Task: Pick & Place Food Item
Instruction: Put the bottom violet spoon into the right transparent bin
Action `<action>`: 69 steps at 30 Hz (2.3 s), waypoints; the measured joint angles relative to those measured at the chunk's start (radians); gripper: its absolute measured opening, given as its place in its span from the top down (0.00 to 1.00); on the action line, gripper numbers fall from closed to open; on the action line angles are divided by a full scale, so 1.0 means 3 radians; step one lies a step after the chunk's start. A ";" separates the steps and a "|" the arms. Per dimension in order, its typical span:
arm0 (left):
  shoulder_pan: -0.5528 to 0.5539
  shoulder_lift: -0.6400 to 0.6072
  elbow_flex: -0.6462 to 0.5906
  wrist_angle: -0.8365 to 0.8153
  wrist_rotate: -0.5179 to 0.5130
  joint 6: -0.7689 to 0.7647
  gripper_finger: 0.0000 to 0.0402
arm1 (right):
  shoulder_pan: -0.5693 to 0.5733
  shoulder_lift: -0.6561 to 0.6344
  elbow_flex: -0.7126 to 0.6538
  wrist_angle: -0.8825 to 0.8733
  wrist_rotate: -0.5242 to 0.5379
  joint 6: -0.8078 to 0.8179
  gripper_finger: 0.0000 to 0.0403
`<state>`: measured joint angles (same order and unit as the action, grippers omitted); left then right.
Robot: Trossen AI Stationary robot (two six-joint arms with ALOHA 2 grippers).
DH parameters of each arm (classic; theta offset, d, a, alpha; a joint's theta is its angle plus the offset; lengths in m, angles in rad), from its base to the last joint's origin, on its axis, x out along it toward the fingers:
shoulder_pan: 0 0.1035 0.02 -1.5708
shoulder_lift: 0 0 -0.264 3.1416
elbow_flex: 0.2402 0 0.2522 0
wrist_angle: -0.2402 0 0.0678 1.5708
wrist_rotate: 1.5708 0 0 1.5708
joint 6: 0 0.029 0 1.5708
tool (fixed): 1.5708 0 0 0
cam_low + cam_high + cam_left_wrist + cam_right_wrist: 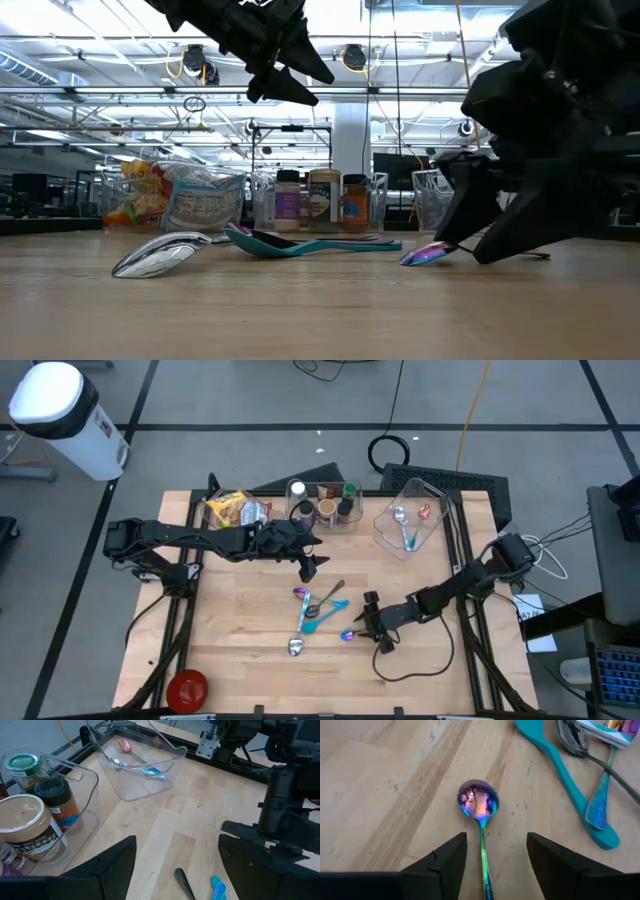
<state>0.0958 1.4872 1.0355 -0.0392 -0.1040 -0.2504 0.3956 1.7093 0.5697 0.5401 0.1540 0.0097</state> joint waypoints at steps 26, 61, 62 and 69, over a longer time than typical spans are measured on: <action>0.0000 0.0000 0.0000 0.0000 0.0001 -0.0001 0.29 | -0.0190 0.0105 -0.0005 0.0030 -0.0431 -0.0432 0.99; 0.0000 0.0000 0.0001 0.0000 0.0001 -0.0001 0.29 | -0.2300 -0.2957 -0.1033 -0.0123 0.1929 0.0168 1.00; 0.0000 0.0000 0.0001 -0.0001 0.0001 -0.0001 0.29 | -0.2444 -0.2939 -0.1130 0.0020 0.1850 0.0239 1.00; -0.0001 0.0000 0.0001 -0.0001 0.0001 0.0000 0.29 | -0.2978 -0.2798 -0.1562 0.0640 0.1485 0.0507 0.99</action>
<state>0.0956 1.4872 1.0359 -0.0395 -0.1037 -0.2504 -0.4977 0.8698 0.1011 0.7320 0.5996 0.1619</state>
